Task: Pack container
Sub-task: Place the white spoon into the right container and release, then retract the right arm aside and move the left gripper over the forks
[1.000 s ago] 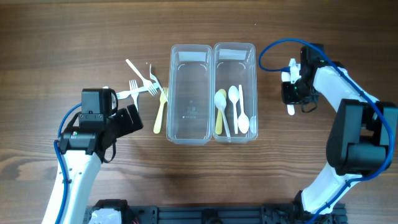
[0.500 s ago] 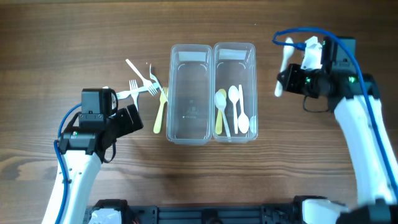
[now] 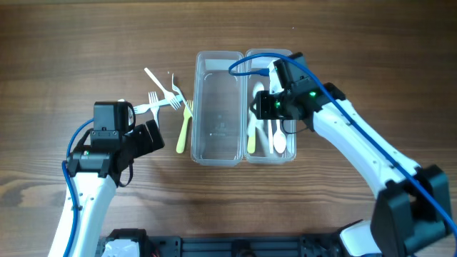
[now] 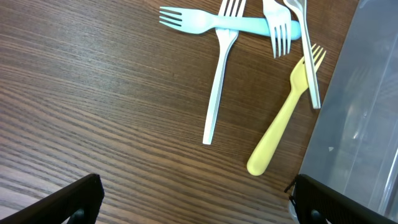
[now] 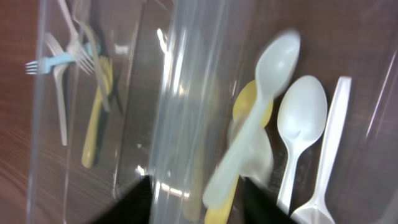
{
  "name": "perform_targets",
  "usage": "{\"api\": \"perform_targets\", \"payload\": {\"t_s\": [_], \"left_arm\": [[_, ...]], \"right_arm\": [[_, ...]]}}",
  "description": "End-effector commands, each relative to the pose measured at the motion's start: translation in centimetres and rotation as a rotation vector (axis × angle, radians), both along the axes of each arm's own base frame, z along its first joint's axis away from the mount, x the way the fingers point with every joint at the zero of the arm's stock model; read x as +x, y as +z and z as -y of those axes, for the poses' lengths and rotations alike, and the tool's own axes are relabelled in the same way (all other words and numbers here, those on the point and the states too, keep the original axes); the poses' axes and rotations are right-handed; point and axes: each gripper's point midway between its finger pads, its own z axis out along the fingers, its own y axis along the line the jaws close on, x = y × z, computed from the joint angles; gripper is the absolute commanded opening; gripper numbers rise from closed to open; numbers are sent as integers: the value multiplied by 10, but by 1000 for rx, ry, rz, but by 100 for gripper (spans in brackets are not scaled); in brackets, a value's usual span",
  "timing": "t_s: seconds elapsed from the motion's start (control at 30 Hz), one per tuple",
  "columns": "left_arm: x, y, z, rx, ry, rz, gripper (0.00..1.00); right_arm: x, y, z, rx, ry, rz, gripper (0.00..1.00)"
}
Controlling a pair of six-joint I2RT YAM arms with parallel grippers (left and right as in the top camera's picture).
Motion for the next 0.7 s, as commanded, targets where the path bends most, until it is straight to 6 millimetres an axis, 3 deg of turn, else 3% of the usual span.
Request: {"api": "perform_targets", "payload": {"t_s": [0.0,0.07,0.17,0.23,0.33,0.4,0.57,0.63,0.67], "left_arm": [[5,8,-4,19,-2,24,100],[5,8,-3,12,-1,24,100],[4,8,21,-108,-63,18,100],[4,10,36,-188,-101,21,100],[10,20,56,-306,-139,59,100],[17,27,49,-309,-46,67,99],[48,40,24,-127,-47,-64,100],[66,17,20,-80,-87,-191,97],[72,3,20,-74,-96,-221,90]], "right_arm": [[14,80,7,44,17,231,66],[15,107,24,52,-14,306,67],[25,152,107,31,-233,423,72],[27,153,153,7,-359,413,75],[17,129,229,-19,-562,293,80],[10,113,255,2,-654,213,82],[8,89,263,3,-678,120,92],[8,81,263,0,-675,90,93],[8,80,263,0,-675,86,92]]}}
